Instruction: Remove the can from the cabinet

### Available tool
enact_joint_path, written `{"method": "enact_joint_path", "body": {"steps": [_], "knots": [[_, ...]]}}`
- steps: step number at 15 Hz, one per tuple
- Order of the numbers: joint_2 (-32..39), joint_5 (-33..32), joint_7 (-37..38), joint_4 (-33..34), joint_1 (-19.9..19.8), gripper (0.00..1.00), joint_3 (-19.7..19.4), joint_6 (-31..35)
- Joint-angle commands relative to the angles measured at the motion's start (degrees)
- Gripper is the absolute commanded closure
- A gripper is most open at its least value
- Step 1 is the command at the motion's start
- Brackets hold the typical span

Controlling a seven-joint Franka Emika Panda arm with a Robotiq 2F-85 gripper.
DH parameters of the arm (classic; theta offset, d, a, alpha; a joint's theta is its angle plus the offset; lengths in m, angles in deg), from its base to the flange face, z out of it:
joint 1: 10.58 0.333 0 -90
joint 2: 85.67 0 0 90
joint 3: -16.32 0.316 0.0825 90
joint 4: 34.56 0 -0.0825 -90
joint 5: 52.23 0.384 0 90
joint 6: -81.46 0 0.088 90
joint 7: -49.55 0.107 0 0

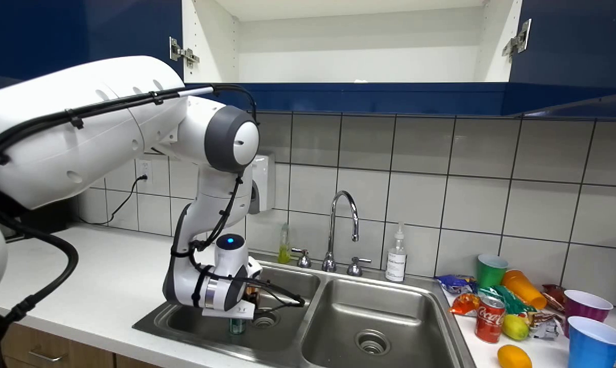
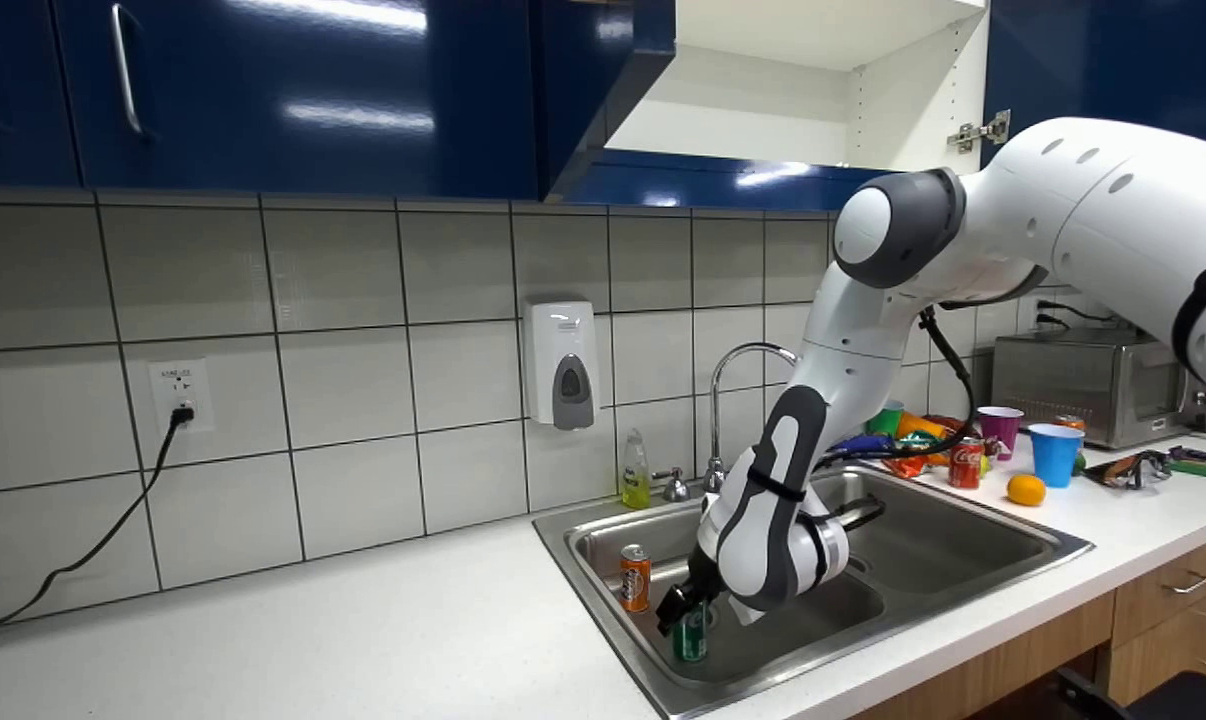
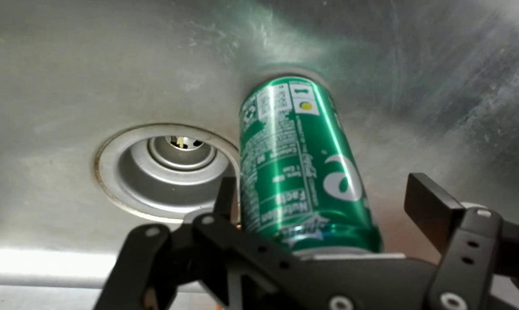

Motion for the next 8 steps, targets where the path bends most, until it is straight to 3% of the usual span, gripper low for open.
{"method": "enact_joint_path", "body": {"steps": [1,8], "knots": [[-3.4,0.4,0.7,-3.6,0.3,0.00,0.0,0.0],[-6.8,1.6,1.9,-7.0,-0.1,0.00,-0.2,0.0]]}}
